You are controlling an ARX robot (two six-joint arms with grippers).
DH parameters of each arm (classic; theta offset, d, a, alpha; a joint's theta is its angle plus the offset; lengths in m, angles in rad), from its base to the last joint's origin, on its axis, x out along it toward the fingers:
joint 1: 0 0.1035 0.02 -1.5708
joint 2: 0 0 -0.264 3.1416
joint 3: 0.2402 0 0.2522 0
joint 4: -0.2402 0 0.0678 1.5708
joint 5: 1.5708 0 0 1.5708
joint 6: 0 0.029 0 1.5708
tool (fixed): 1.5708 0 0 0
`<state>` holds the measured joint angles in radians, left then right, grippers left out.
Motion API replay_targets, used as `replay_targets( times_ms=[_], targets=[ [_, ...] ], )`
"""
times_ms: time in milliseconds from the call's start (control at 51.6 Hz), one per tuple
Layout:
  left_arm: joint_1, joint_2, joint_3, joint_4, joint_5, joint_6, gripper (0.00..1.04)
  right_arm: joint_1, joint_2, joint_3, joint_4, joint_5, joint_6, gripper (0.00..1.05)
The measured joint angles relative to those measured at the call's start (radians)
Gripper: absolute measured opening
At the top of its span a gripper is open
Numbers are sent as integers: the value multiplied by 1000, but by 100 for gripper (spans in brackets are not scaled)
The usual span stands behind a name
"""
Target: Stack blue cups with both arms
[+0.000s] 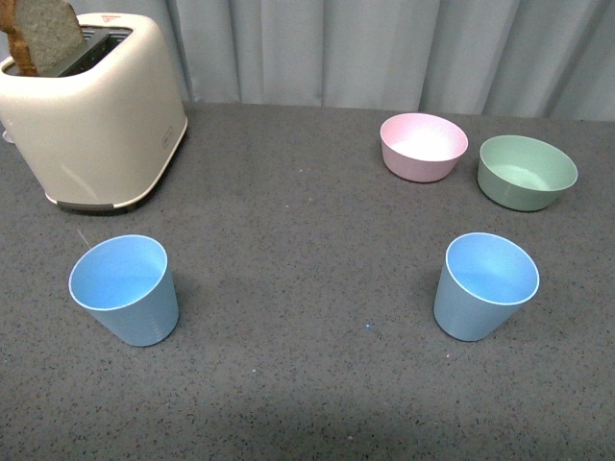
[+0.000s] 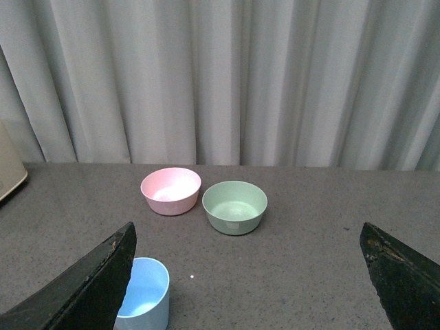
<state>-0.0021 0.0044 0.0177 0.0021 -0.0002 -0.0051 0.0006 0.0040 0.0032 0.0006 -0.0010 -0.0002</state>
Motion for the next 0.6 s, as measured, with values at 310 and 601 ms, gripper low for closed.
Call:
replay_targets(
  times_ms=[310, 601],
  targets=[
    [0, 0, 0, 0, 0, 0, 98, 0, 0, 0, 0, 0, 0, 95],
    [0, 0, 0, 0, 0, 0, 98, 0, 0, 0, 0, 0, 0, 95]
  ],
)
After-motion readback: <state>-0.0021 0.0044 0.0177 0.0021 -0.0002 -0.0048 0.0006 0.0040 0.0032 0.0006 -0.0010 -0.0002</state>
